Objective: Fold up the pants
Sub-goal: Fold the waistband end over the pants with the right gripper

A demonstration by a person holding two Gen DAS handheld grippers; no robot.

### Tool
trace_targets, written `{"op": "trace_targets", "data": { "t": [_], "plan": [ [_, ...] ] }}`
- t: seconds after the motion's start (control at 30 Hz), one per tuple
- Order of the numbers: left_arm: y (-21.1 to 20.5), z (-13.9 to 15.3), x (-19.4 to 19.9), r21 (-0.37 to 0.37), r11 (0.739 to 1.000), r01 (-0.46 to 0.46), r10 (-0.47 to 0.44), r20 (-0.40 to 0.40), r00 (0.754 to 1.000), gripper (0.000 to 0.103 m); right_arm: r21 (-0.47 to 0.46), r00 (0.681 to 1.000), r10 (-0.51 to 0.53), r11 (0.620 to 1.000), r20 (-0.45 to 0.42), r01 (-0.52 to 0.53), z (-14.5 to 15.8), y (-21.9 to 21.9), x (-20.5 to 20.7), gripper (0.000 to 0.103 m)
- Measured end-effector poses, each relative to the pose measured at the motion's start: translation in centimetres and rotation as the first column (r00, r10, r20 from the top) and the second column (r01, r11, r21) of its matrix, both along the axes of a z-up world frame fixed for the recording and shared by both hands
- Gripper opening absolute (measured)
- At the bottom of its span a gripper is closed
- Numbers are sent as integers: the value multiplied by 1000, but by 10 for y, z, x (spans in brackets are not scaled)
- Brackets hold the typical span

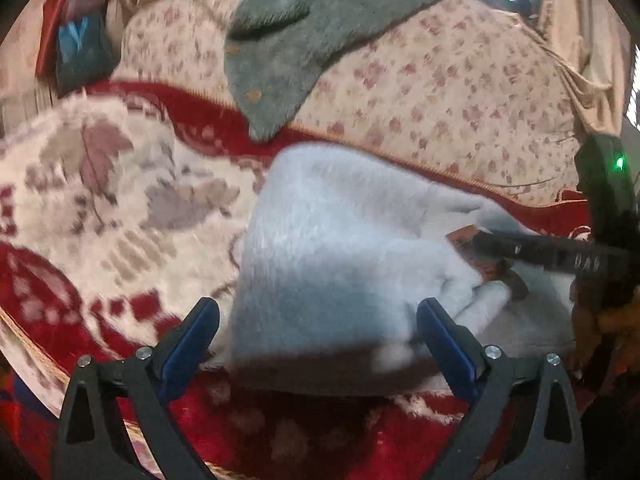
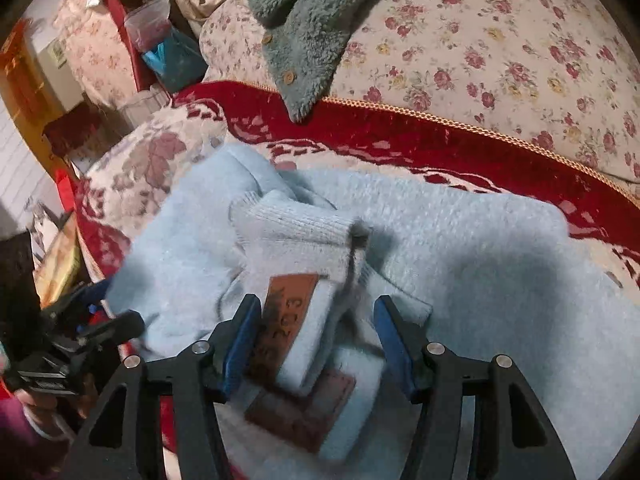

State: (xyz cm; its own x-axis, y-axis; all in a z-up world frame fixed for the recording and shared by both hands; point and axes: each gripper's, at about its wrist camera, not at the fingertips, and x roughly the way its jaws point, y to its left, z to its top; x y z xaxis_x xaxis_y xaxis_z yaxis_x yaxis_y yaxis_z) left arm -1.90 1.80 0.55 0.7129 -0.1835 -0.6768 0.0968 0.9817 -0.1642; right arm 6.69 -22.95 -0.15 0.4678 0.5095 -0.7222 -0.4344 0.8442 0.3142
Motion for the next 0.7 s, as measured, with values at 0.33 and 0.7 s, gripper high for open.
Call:
{"op": "trace_targets", "data": {
  "t": [0.33,0.7],
  "plan": [
    [-16,21,13,36,999,-10,7,75,997,99,63,996,70,995,51,-73,22,40,15,63],
    [-14,-17,24,32,999,-22,23,-29,999,99,210,993,-43,976,-109,65,-8,13,41,62]
  ]
}}
